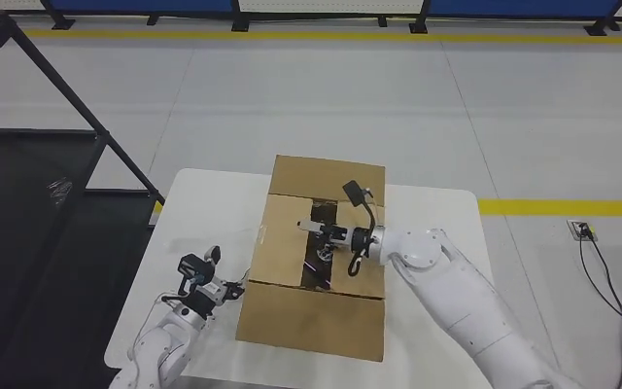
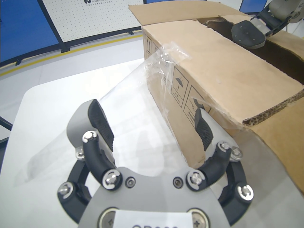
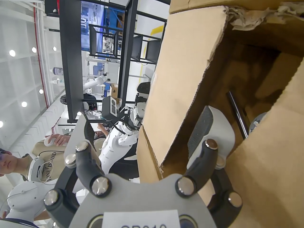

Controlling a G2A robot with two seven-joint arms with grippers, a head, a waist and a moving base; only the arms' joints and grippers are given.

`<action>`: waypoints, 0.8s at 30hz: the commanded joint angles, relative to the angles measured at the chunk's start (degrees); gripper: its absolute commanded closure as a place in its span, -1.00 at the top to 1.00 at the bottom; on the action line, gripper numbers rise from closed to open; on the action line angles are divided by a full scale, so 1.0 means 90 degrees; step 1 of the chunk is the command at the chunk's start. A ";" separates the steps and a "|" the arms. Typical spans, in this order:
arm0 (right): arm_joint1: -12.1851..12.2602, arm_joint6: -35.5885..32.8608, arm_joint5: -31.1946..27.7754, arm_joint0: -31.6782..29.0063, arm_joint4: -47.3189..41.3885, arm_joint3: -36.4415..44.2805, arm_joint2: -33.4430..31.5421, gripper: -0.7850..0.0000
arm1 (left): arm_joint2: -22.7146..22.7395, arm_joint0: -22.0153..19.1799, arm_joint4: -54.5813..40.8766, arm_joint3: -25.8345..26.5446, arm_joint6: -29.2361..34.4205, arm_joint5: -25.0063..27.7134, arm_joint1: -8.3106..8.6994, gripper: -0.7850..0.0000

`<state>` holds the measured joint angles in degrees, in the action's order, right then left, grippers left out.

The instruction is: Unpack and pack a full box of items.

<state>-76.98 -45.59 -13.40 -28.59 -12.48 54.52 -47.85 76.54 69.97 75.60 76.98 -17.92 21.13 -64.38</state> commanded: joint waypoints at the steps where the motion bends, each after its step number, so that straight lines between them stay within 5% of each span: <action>1: -0.0070 -0.0019 -0.0021 0.0099 -0.0044 -0.0189 0.0091 1.00 | 0.0010 0.0027 0.0006 0.0021 -0.0004 -0.0005 -0.0001 1.00; 9: -0.0369 -0.0348 -0.0250 0.0404 -0.0541 -0.0912 0.0356 1.00 | 0.0201 0.0224 -0.0032 0.0207 -0.0127 -0.0120 0.0015 1.00; 24: -0.0828 -0.0781 -0.0938 0.0868 -0.1556 -0.1847 0.0375 1.00 | 0.0596 0.1021 0.0421 0.1460 -0.0516 0.0105 0.0109 1.00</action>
<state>-84.22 -52.78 -21.67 -20.96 -26.47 38.03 -44.56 81.91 78.79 78.43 89.18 -22.75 21.57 -63.48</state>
